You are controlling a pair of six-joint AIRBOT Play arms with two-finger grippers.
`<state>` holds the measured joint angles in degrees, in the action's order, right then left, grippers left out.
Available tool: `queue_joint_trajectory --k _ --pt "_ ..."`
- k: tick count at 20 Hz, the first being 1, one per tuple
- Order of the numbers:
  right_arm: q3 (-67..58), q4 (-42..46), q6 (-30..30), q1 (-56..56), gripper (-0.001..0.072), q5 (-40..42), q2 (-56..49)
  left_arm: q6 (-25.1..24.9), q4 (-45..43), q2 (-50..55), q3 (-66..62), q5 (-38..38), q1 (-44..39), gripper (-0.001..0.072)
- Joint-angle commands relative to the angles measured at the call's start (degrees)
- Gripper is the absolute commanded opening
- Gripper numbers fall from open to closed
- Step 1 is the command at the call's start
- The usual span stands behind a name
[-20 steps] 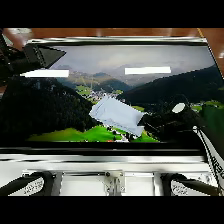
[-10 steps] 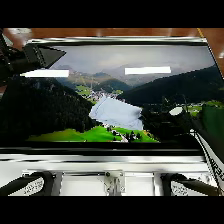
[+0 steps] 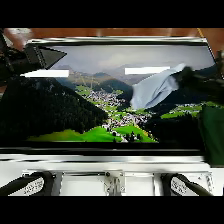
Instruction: Fold the shirts.
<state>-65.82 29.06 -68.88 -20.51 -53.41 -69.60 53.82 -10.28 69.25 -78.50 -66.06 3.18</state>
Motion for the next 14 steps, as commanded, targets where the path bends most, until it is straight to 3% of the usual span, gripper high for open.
queue_joint_trajectory --k 1,4,8,14 --pt "-8.0 2.3 -4.6 -13.7 0.0061 -8.3 1.0 2.3 -0.1 0.0 0.0 -0.1 -0.3 0.0042" --pt "-10.1 6.8 -4.3 -24.7 0.0061 -8.7 1.0 2.6 -0.1 0.0 0.0 -1.8 -1.5 0.0042" --pt "-10.2 8.1 -3.3 -37.5 0.0061 -7.2 1.0 2.6 -0.1 0.0 0.0 -9.5 -3.1 0.0042" --pt "-10.1 12.0 -4.5 -45.9 0.0061 -7.7 0.3 2.6 -0.1 0.0 0.0 -10.5 -5.5 0.0042"
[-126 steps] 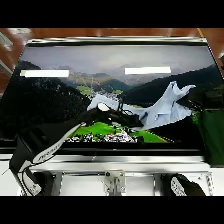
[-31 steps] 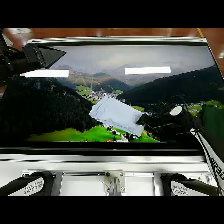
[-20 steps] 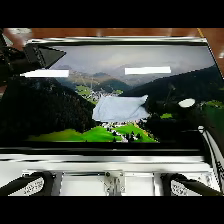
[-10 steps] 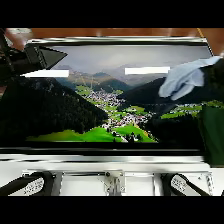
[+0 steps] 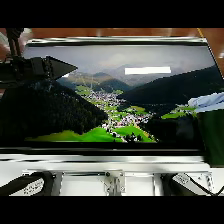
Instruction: Fold the shirts.
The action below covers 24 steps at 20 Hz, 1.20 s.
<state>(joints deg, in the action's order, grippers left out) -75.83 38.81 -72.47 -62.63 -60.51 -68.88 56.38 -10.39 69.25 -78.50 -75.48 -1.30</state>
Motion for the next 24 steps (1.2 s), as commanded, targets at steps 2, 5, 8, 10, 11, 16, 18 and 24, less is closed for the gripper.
queue_joint_trajectory --k 2,5,8,10,11,16,18,24 --pt "-0.1 5.5 -1.2 -4.1 0.0061 -1.5 -0.9 0.9 0.0 0.0 0.0 -1.1 -1.7 0.0042" --pt "-0.1 20.3 -15.3 -4.1 0.0062 -1.7 -1.2 5.5 0.1 -0.1 0.0 -1.3 -2.6 0.0042" --pt "0.2 33.7 -17.7 -4.1 0.0061 -3.7 -1.2 5.9 0.0 -0.8 0.0 -1.7 -4.2 0.0042" --pt "0.9 40.3 -18.4 -4.2 0.0061 -5.1 -1.4 5.9 0.0 -0.9 0.0 -1.7 -4.7 0.0042" --pt "2.0 41.0 -19.5 -5.0 0.0061 -5.5 -1.4 5.9 -0.1 -0.9 0.0 -1.7 -4.9 0.0042" --pt "11.6 41.2 -20.9 -9.7 0.0062 -7.5 -1.2 5.9 -0.4 -0.9 0.0 -1.6 -4.9 0.0042" --pt "15.0 41.3 -21.5 -11.2 0.0062 -7.7 -1.2 5.9 -0.4 -0.9 0.0 -1.5 -4.9 0.0042" --pt "19.1 41.3 -25.4 -12.7 0.0383 -8.5 -1.2 5.6 -0.4 -0.9 0.0 2.0 -4.9 0.0042"
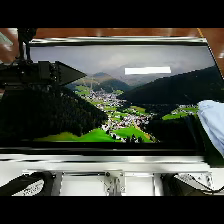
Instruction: Fold the shirts.
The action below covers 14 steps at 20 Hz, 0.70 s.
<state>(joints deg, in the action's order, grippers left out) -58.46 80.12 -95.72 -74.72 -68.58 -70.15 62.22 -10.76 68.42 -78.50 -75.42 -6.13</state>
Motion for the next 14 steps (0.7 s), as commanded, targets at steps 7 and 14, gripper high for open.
queue_joint_trajectory --k 7,14 --pt "0.0 -0.8 -0.4 -0.5 0.0632 -2.5 7.8 -1.6 -4.8 0.5 0.0 10.0 0.0 0.0041" --pt "-2.9 -23.6 2.6 21.1 0.0481 16.9 26.1 27.3 -66.4 2.8 0.0 19.1 -9.2 0.0039"
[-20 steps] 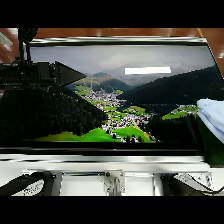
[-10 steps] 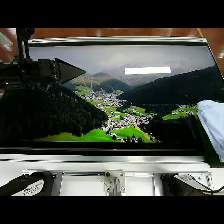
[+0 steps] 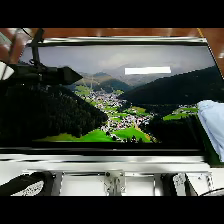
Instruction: Fold the shirts.
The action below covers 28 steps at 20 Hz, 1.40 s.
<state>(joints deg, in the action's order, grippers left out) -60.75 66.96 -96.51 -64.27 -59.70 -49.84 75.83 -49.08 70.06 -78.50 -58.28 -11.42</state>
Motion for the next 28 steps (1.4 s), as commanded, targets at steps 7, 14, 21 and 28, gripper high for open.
queue_joint_trajectory --k 7,14,21,28 --pt "-0.5 10.4 7.6 63.4 0.0676 0.1 -6.3 17.4 -43.8 5.4 -1.0 -15.8 -14.1 0.0414" --pt "-0.5 12.5 4.6 74.2 0.0676 -7.4 -17.5 17.3 -44.1 5.9 -1.0 -18.5 -13.8 0.05" --pt "-0.5 12.6 4.6 74.2 0.0675 -7.2 -17.4 17.3 -43.9 6.3 -1.0 -18.5 -13.9 0.05" --pt "-0.5 12.7 4.6 74.2 0.0675 -7.2 -17.4 17.3 -43.9 6.3 -1.0 -18.5 -13.9 0.05"
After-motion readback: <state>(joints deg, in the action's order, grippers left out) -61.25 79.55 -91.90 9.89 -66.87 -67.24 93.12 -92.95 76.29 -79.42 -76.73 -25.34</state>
